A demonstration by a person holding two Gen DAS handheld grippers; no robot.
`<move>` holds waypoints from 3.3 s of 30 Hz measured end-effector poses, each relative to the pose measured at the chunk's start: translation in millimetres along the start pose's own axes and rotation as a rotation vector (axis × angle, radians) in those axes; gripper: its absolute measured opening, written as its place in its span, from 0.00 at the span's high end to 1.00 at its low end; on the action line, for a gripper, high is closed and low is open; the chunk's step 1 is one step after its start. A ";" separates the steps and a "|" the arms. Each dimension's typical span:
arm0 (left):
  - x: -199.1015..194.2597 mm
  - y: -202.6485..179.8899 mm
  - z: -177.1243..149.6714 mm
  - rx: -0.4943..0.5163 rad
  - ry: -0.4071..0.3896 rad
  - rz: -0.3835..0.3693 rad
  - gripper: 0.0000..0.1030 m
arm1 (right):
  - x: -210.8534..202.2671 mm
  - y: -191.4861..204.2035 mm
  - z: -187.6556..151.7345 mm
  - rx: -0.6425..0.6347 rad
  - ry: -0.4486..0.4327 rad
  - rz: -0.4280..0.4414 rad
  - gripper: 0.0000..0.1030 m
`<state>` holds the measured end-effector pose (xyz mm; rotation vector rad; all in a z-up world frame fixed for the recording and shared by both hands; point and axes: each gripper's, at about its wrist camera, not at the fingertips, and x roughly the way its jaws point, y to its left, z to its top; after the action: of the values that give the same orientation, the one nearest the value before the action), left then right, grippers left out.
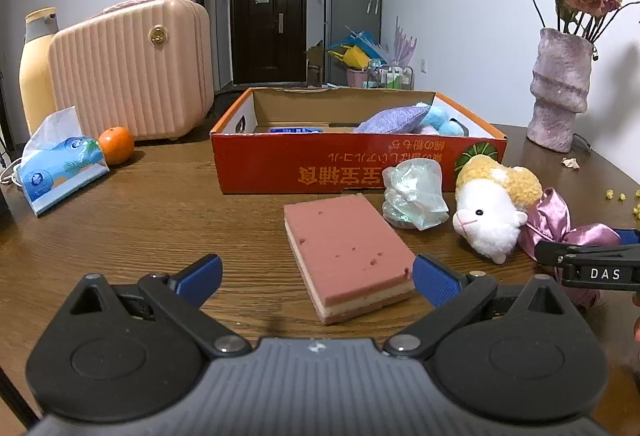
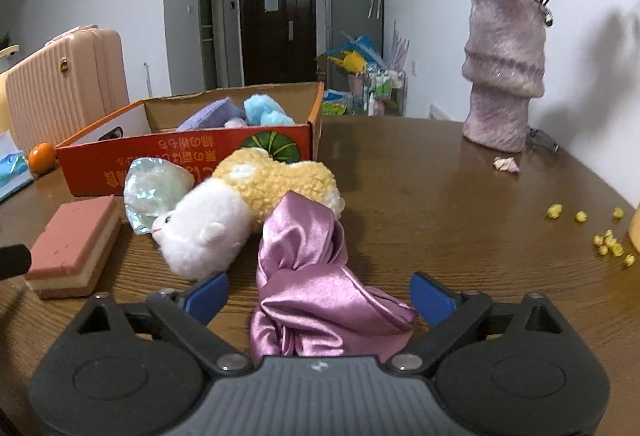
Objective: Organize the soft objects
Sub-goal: 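Grasp the pink satin scrunchie with the right gripper while the left approaches the pink sponge, then close the left gripper on the pink sponge, then carry the pink scrunchie and pink sponge over the box with both grippers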
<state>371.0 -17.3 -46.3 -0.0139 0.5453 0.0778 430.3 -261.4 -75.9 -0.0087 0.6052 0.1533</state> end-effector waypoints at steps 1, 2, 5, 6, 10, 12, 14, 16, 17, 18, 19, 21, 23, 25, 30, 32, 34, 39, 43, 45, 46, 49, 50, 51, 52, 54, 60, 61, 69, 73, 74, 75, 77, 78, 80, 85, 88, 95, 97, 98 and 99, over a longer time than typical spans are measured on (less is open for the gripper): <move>1.8 -0.9 0.5 0.000 0.004 0.000 0.00 | 2.3 -1.2 1.0 0.002 0.005 0.006 0.13; 2.9 -1.7 0.4 -0.001 0.006 -0.001 0.00 | 4.1 -2.0 1.8 0.004 0.009 0.012 0.16; 7.8 -4.0 1.8 -0.002 0.015 0.002 0.00 | 7.8 -4.5 3.8 0.005 0.013 0.030 0.24; 9.2 -4.7 2.1 -0.003 0.018 0.002 0.00 | 8.8 -4.9 4.1 0.005 0.016 0.037 0.29; 14.7 -7.4 3.5 -0.006 0.030 0.003 0.00 | 8.8 -5.1 4.4 0.000 0.017 0.075 0.49; 17.2 -8.4 4.0 -0.006 0.035 0.002 0.00 | 7.4 -2.5 4.1 -0.015 0.010 0.082 0.61; 19.2 -9.0 4.6 -0.008 0.038 0.000 0.00 | 5.0 0.0 3.9 -0.025 -0.002 0.084 0.66; 20.8 -9.5 5.8 -0.011 0.040 -0.002 0.00 | 2.2 0.0 3.6 -0.020 -0.015 0.084 0.67; 21.7 -9.3 6.5 -0.015 0.042 -0.005 0.00 | 0.7 -0.7 3.4 -0.013 -0.021 0.083 0.67; 22.5 -9.2 7.2 -0.019 0.043 -0.008 0.00 | -0.9 -1.1 3.3 -0.008 -0.030 0.081 0.68; 23.3 -9.3 7.9 -0.021 0.044 -0.008 0.00 | -2.6 -1.3 3.4 -0.004 -0.040 0.079 0.68; 25.7 -10.1 9.4 -0.024 0.048 -0.001 0.00 | -5.3 -3.0 4.3 0.000 -0.059 0.073 0.68; 29.2 -11.4 11.1 -0.026 0.056 0.003 0.00 | -7.4 -4.0 5.1 0.004 -0.074 0.066 0.68; 33.0 -12.5 12.7 -0.031 0.065 0.004 0.00 | -8.9 -4.7 5.5 0.007 -0.087 0.058 0.68; 44.6 -16.9 17.6 -0.043 0.087 0.009 0.00 | -12.2 -7.3 6.1 0.021 -0.111 0.044 0.68; 49.0 -18.3 20.1 -0.049 0.091 0.014 0.00 | -13.1 -8.6 6.4 0.028 -0.117 0.045 0.68; 52.5 -19.6 22.0 -0.052 0.092 0.022 0.00 | -14.4 -9.0 6.3 0.033 -0.127 0.041 0.68; 62.2 -22.2 25.2 -0.054 0.112 0.043 0.00 | -16.1 -10.8 6.7 0.043 -0.141 0.032 0.68; 71.2 -22.3 26.9 -0.062 0.133 0.045 0.00 | -17.5 -11.2 7.1 0.051 -0.151 0.025 0.68; 76.0 -21.6 26.9 -0.060 0.150 0.053 0.00 | -18.1 -10.7 7.0 0.054 -0.154 0.021 0.68; 78.5 -21.2 26.9 -0.060 0.158 0.058 0.00 | -18.3 -10.6 7.1 0.056 -0.156 0.019 0.68; 84.0 -18.8 26.0 -0.064 0.181 0.063 0.00 | -19.2 -9.9 7.0 0.061 -0.162 0.013 0.68; 85.3 -18.3 25.1 -0.065 0.186 0.066 0.00 | -19.3 -9.8 7.2 0.062 -0.163 0.011 0.68; 86.6 -18.3 24.1 -0.062 0.191 0.071 0.00 | -19.6 -10.1 7.3 0.064 -0.164 0.009 0.68; 87.8 -18.5 23.3 -0.056 0.196 0.079 0.00 | -19.6 -9.9 7.3 0.066 -0.165 0.007 0.68; 88.7 -18.7 21.3 -0.052 0.203 0.087 0.00 | -20.1 -9.8 7.3 0.070 -0.167 0.003 0.68; 91.1 -18.4 17.3 -0.045 0.231 0.088 0.01 | -23.4 -5.9 6.5 0.078 -0.181 -0.003 0.68; 90.5 -18.0 17.1 -0.046 0.230 0.087 0.02 | -23.8 -5.1 6.3 0.078 -0.182 -0.003 0.68; 84.4 -19.8 16.9 -0.034 0.207 0.066 0.26 | -27.0 -0.3 5.7 0.087 -0.190 -0.013 0.68; 81.7 -21.6 17.1 -0.025 0.198 0.060 0.31 | -27.7 0.4 5.2 0.095 -0.192 -0.021 0.68; 81.5 -21.8 17.0 -0.024 0.197 0.060 0.31 | -27.7 0.4 5.3 0.097 -0.193 -0.022 0.68; 81.5 -21.7 17.0 -0.026 0.198 0.058 0.30 | -28.2 0.6 5.2 0.100 -0.194 -0.024 0.68; 81.0 -20.6 17.3 -0.033 0.200 0.054 0.30 | -28.8 1.7 5.1 0.104 -0.198 -0.026 0.68; 80.6 -20.1 17.5 -0.036 0.201 0.052 0.30 | -29.0 2.2 5.1 0.106 -0.198 -0.027 0.68; 79.9 -19.1 18.1 -0.040 0.202 0.040 0.31 | -29.6 3.8 4.7 0.109 -0.200 -0.029 0.68; 71.5 -18.2 21.0 -0.044 0.167 0.020 0.31 | -31.8 8.1 3.4 0.114 -0.204 -0.032 0.67; 65.8 -17.8 23.6 -0.047 0.145 0.013 0.31 | -33.4 11.2 2.8 0.116 -0.211 -0.035 0.67; 49.2 -17.5 30.9 -0.041 0.079 0.001 0.31 | -37.6 16.6 4.0 0.118 -0.234 -0.037 0.67; 43.2 -17.0 33.3 -0.039 0.056 -0.002 0.31 | -38.8 18.1 4.6 0.120 -0.242 -0.036 0.67; 40.5 -16.6 34.8 -0.039 0.045 -0.003 0.31 | -39.4 19.0 5.1 0.121 -0.246 -0.034 0.67; 37.5 -16.2 36.6 -0.040 0.033 -0.002 0.31 | -40.0 19.8 5.7 0.123 -0.250 -0.032 0.67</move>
<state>423.2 -29.5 -34.6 -0.0551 0.5771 0.0862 398.2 -247.2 -47.7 0.1181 0.3636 0.0841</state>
